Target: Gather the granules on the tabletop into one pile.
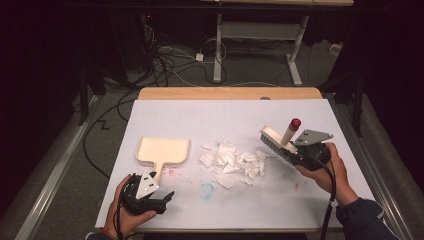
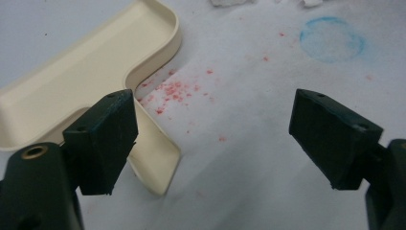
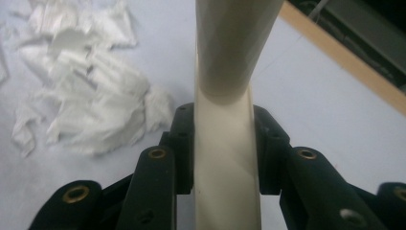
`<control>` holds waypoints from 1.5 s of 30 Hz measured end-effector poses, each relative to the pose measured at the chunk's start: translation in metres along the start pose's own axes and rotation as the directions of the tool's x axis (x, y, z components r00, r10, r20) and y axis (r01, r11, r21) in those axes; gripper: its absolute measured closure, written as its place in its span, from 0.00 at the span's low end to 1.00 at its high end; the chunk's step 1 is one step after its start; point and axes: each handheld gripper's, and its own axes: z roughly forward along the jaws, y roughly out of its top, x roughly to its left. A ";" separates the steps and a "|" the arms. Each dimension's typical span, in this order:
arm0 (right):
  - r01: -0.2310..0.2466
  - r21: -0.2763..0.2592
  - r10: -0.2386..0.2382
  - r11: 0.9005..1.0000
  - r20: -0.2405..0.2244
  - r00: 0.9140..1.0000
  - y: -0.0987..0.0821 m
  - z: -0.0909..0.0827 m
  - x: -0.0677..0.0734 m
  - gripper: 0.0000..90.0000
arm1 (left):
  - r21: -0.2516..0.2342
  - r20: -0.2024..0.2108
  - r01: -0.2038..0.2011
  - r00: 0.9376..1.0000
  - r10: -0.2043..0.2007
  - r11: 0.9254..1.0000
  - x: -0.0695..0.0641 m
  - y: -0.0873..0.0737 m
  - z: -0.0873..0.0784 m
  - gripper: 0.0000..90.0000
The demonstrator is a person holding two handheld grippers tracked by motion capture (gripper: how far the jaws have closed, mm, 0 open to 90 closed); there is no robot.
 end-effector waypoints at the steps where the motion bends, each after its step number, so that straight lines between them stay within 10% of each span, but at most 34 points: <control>1: 0.001 0.020 0.000 1.000 -0.008 1.000 -0.001 0.001 0.002 0.76 | -0.003 0.003 0.003 1.000 -0.003 1.000 0.000 0.000 0.000 0.18; 14: 0.060 0.031 -0.053 0.998 -0.186 0.981 0.008 0.007 0.040 0.76 | 0.001 0.006 -0.009 1.000 0.009 1.000 -0.001 0.001 0.001 0.18; 30: 0.039 -0.097 -0.054 0.994 -0.148 0.988 0.006 -0.039 0.032 0.76 | 0.009 -0.002 -0.008 1.000 0.008 1.000 -0.002 0.000 0.000 0.18; 45: 0.088 0.043 -0.076 0.995 -0.219 0.973 -0.028 -0.052 0.032 0.76 | 0.018 0.001 -0.016 1.000 0.016 1.000 -0.004 0.001 0.002 0.18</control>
